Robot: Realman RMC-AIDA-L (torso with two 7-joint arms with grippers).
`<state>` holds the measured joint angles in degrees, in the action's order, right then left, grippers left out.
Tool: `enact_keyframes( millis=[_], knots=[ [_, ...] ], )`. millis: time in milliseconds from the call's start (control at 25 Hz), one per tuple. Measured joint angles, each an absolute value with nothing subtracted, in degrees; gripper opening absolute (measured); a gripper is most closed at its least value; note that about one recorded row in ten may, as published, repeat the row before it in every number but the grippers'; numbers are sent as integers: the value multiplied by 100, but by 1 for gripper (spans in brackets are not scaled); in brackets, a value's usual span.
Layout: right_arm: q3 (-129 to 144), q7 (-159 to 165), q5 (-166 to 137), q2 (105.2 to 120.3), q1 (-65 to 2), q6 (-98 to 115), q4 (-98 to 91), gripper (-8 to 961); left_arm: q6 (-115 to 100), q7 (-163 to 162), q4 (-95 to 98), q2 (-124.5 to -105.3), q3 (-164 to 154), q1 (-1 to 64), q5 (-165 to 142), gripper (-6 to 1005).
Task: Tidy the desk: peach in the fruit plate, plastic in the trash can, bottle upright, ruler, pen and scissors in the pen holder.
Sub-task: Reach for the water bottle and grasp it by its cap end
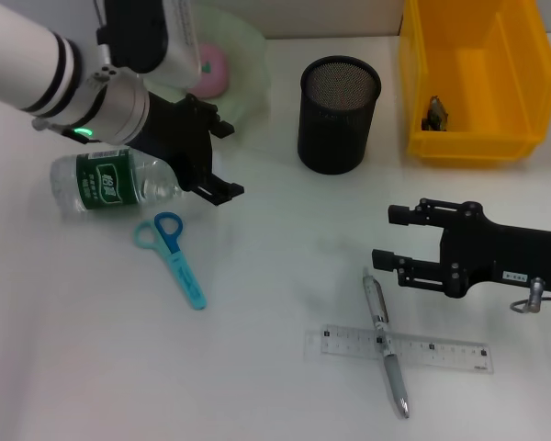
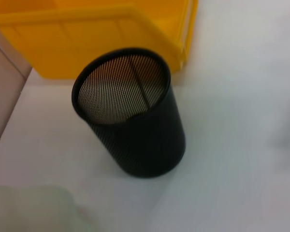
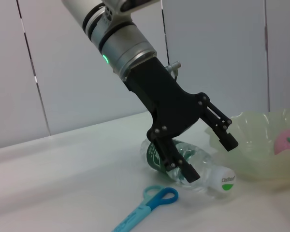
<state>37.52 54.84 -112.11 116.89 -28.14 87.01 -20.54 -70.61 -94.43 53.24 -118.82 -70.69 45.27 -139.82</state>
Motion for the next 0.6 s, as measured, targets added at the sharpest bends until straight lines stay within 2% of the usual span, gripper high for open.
enact_keyframes(
  millis=[600],
  knots=[
    [3761, 5503, -11217, 11689, -2839, 8649, -2057, 677, -6372, -9972, 5143, -11904, -7882, 4601, -14591, 859]
  ],
)
